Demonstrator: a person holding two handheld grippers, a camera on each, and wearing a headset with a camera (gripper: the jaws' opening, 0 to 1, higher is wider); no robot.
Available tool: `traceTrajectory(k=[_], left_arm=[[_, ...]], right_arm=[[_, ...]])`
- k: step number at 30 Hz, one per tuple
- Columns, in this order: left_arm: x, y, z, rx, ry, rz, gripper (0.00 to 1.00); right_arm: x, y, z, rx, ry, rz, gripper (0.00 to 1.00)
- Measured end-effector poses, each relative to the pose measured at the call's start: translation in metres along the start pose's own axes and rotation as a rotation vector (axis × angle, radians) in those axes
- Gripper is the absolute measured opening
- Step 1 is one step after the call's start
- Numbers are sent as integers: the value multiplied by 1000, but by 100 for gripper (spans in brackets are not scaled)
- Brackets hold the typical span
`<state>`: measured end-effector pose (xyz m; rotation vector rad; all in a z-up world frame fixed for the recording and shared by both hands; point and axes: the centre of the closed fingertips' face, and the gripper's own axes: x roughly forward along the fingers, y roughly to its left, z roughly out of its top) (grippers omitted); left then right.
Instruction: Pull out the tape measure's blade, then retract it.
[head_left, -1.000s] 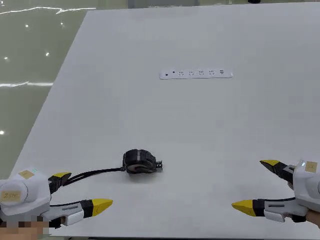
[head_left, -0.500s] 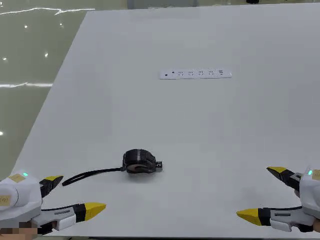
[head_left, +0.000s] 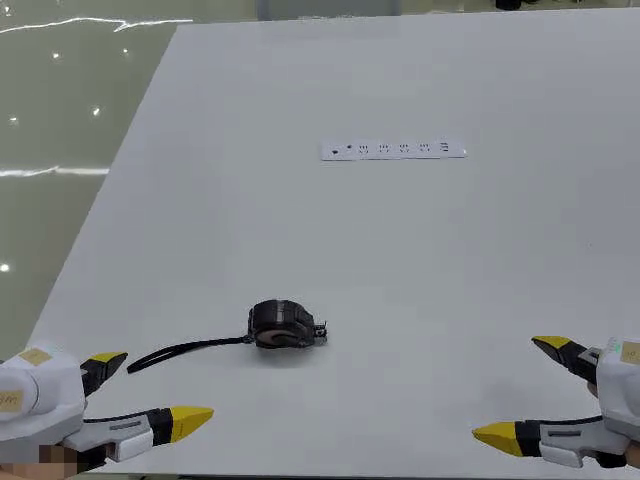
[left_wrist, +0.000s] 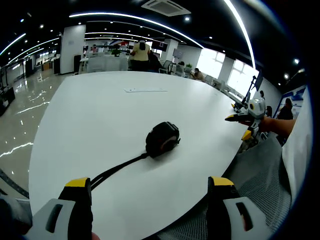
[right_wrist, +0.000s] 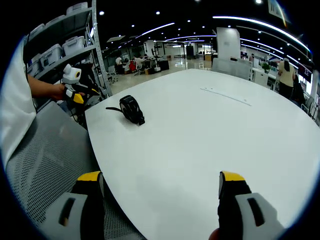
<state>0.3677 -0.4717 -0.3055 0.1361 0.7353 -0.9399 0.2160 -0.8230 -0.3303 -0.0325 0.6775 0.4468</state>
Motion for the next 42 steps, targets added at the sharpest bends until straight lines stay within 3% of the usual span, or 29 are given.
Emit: traceTrajectory(k=[42], left_arm=[[7,-4,2,-3,11,-24,92]], right_arm=[[-2,1,-5,14,8,3,97]])
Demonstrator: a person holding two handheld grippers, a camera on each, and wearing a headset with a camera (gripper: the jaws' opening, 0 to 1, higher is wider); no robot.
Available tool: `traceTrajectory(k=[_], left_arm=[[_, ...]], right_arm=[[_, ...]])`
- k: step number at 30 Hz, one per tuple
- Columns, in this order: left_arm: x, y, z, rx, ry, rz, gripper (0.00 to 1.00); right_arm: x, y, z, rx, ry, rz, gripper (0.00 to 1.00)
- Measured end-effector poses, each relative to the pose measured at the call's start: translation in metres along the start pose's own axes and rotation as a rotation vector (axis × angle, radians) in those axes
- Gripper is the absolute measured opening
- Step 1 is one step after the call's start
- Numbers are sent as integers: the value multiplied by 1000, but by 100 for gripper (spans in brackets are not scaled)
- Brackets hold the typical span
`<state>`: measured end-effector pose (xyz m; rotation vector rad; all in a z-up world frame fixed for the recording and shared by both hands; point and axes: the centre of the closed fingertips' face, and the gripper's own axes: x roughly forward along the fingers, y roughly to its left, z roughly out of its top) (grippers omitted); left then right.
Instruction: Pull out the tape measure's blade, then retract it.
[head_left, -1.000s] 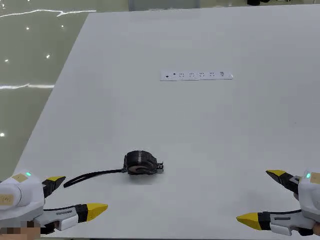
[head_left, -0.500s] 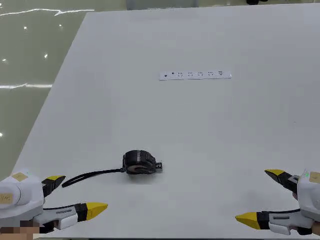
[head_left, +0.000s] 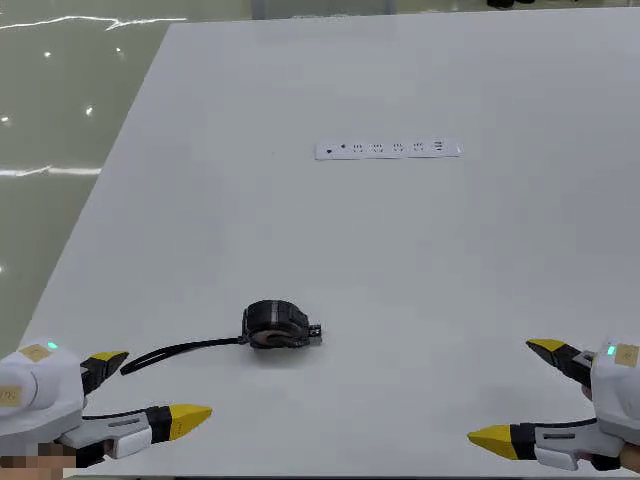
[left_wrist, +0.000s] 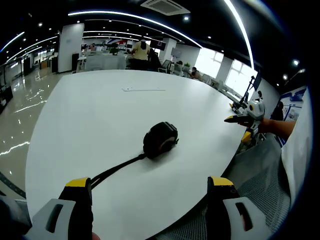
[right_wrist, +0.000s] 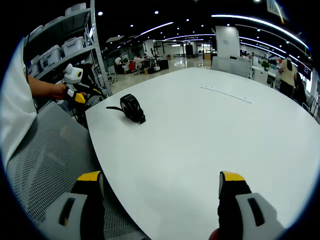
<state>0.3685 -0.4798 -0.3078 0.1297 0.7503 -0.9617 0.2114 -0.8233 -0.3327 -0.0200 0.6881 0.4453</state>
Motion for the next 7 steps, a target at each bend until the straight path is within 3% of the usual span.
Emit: traceTrajectory(k=[7], left_arm=[[1,-2,1,2,2,-4,92]], right_arm=[[-1,0,-1,1,2,-1,97]])
